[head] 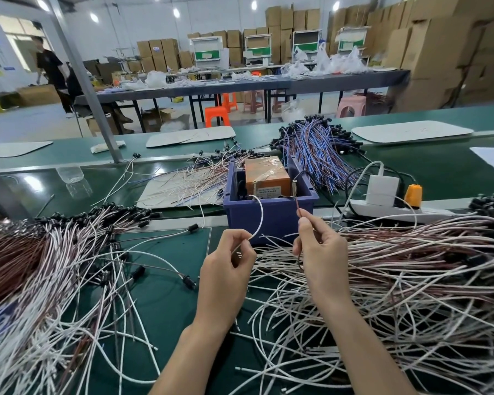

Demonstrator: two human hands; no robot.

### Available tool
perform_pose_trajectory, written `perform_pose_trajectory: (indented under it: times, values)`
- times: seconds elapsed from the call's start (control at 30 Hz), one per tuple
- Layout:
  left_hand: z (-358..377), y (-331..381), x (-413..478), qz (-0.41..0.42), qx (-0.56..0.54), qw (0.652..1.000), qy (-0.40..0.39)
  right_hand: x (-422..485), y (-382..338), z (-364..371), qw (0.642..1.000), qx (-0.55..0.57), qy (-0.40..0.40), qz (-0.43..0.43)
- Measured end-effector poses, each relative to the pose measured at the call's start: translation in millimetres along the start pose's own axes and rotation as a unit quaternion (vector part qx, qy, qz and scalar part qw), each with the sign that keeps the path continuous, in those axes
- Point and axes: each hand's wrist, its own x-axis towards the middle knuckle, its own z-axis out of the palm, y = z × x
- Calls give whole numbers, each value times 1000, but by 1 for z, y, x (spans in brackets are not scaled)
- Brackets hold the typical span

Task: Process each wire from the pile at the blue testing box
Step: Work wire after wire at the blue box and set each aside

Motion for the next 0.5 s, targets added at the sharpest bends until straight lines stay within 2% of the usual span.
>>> perform_pose_trajectory:
  times: [0.5]
  values:
    - [0,2,-1,1,18,1000,-15,0,-1,2,1000,1,-3,-1]
